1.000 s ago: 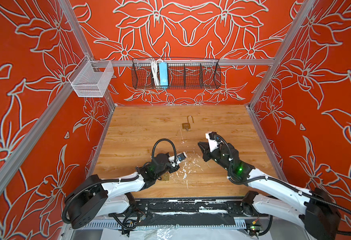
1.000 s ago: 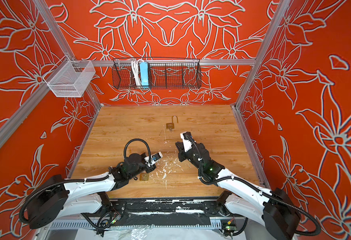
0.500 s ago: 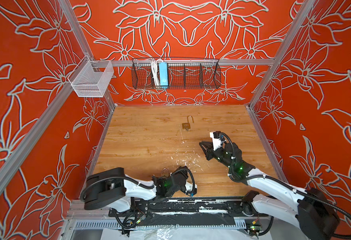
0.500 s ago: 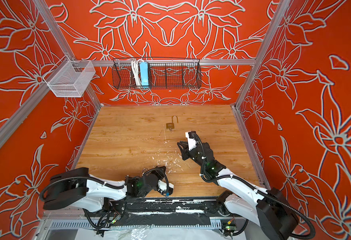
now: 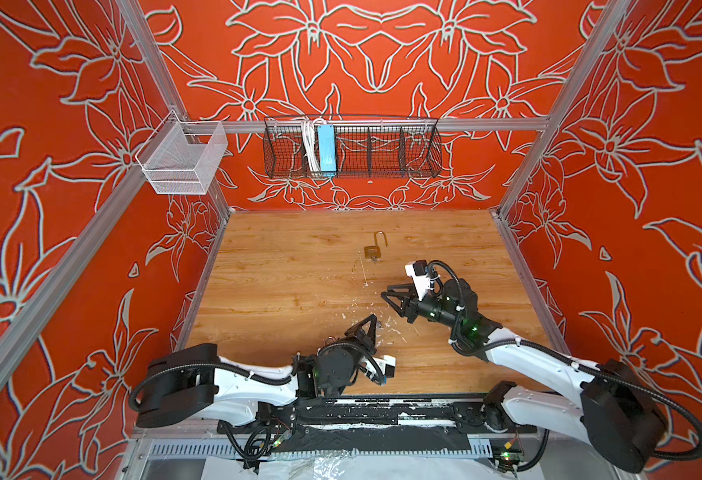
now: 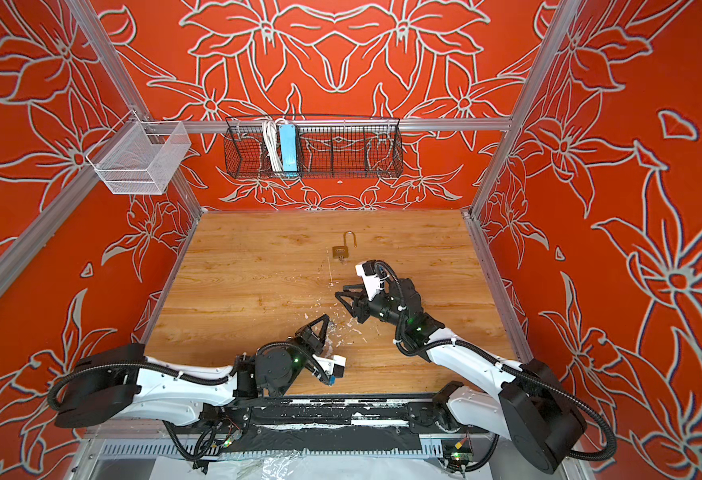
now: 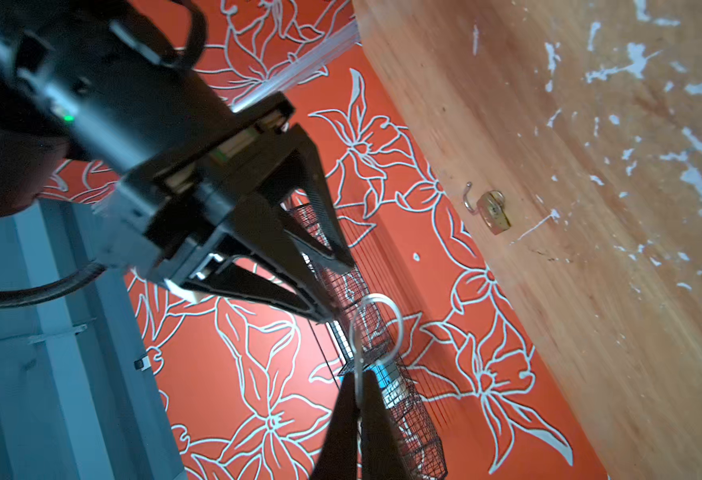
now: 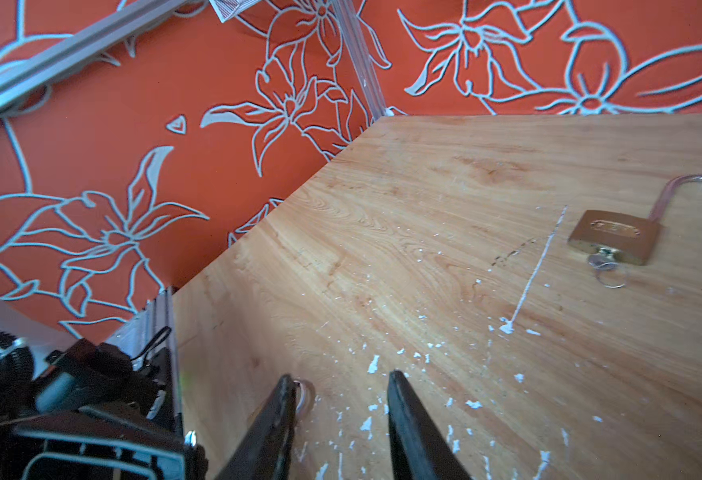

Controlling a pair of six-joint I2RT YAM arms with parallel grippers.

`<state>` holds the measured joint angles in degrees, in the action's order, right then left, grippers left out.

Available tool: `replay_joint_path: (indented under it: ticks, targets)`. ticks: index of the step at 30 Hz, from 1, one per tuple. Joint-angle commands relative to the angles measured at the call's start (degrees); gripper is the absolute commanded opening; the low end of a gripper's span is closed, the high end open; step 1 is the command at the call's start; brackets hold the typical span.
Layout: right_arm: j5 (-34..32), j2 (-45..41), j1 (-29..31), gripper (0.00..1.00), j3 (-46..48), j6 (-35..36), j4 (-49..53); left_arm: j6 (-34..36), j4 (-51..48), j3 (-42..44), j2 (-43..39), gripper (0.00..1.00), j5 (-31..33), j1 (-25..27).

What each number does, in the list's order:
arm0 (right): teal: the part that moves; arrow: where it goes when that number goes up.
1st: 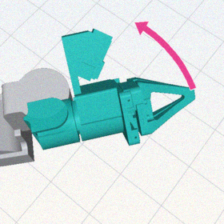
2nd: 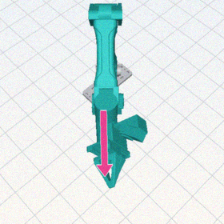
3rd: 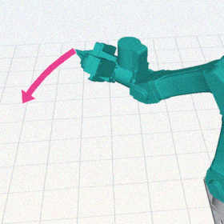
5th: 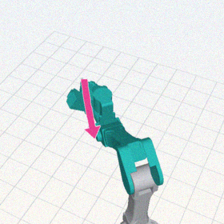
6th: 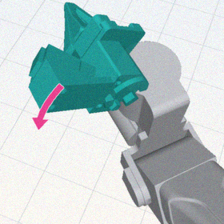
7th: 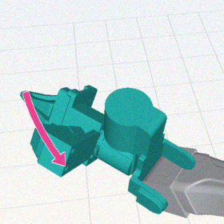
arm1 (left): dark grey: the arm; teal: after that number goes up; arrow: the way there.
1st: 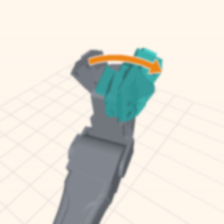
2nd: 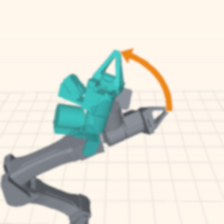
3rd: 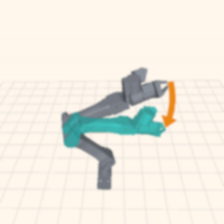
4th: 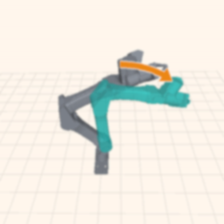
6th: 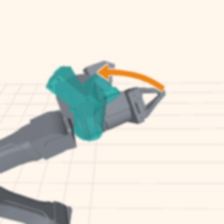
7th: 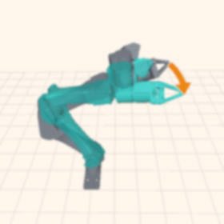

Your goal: Unlock with the key

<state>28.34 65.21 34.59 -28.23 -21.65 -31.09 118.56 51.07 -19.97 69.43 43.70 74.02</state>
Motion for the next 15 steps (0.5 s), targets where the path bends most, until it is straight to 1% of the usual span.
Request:
replay_joint_path:
  ticks: [1,4,7,9,12,14,15]
  targets:
    - [4.5,-1.9,-0.3,0.42,-1.9,-0.6,-1.9,3.0,2.1,1.5,-3.8,0.0,-1.5,0.5]
    - [9.1,-2.5,-0.3,0.46,-5.1,0.7,3.0,2.6,4.2,2.5,-6.5,0.0,-2.3,0.6]
    - [10.5,-3.7,-0.3,0.49,-5.4,0.3,6.1,1.3,5.1,3.6,-10.1,0.0,-3.9,0.6]
    - [11.8,-4.9,-0.3,0.49,-5.2,0.4,7.6,-0.7,2.0,4.4,-14.5,0.0,-6.5,0.5]
    - [12.5,-5.3,-0.3,0.5,-3.0,-1.4,2.7,-3.5,-5.8,5.8,-20.5,0.0,-11.2,0.4]
    - [14.4,-4.7,-0.3,0.49,-4.6,-0.1,5.6,-4.6,-5.7,6.8,-22.9,0.0,-13.4,0.1]
    - [15.7,-4.3,-0.3,0.49,-4.8,-0.5,4.9,-5.0,-5.5,7.0,-23.7,0.0,-13.8,0.2]
